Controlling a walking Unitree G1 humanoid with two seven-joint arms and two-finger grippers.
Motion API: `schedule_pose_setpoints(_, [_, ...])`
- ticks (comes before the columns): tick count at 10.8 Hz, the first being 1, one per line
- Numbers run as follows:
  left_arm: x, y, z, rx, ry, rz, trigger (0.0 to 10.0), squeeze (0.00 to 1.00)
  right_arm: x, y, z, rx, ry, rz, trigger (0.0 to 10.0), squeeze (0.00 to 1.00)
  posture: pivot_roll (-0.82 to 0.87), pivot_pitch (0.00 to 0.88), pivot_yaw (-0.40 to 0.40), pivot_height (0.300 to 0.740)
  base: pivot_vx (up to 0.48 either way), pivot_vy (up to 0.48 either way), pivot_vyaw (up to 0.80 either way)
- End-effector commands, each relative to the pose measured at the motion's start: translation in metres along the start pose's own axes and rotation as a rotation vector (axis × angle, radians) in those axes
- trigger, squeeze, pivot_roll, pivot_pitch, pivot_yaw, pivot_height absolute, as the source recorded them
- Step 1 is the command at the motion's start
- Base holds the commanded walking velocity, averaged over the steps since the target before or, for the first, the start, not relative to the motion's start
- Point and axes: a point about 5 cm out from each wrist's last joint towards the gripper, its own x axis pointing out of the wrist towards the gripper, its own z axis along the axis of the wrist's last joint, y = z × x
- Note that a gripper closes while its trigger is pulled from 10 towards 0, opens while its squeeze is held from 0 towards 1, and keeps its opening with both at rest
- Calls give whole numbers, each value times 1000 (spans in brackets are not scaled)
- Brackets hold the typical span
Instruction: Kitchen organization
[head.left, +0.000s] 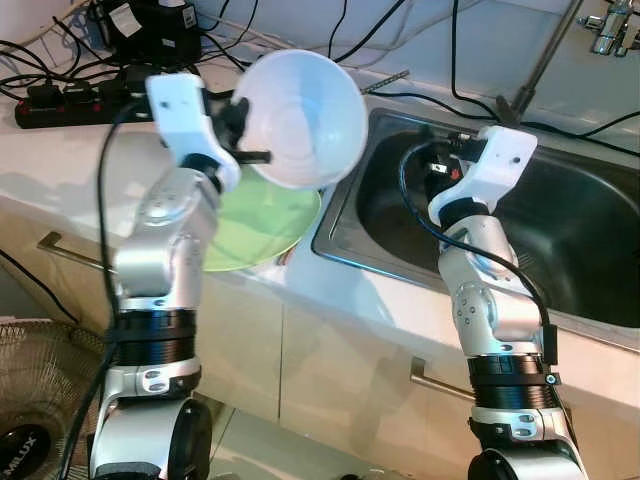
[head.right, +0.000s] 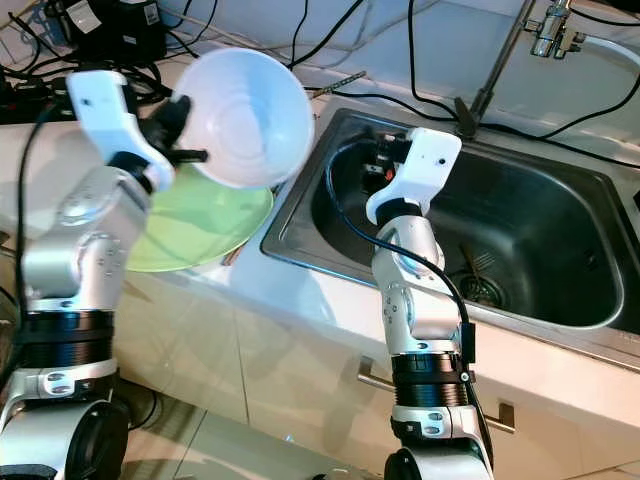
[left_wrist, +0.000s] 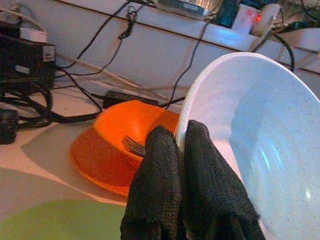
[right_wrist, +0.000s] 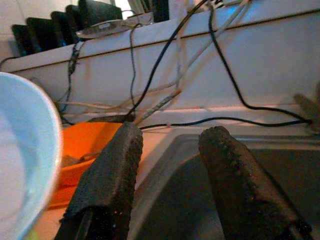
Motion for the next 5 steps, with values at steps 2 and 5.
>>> schedule_pose_setpoints(2, [4,-11,5,22,-40,-29,10000,0,-2,6,4,27,13,44,10000,1000,-79,20,-79,740,0,0,0])
schedule_pose_setpoints(5, [5,-18,4,33,-55,-53,10000,0,-5,19,-5,79,86,127,10000,1000,-71,9,-79,740,0,0,0])
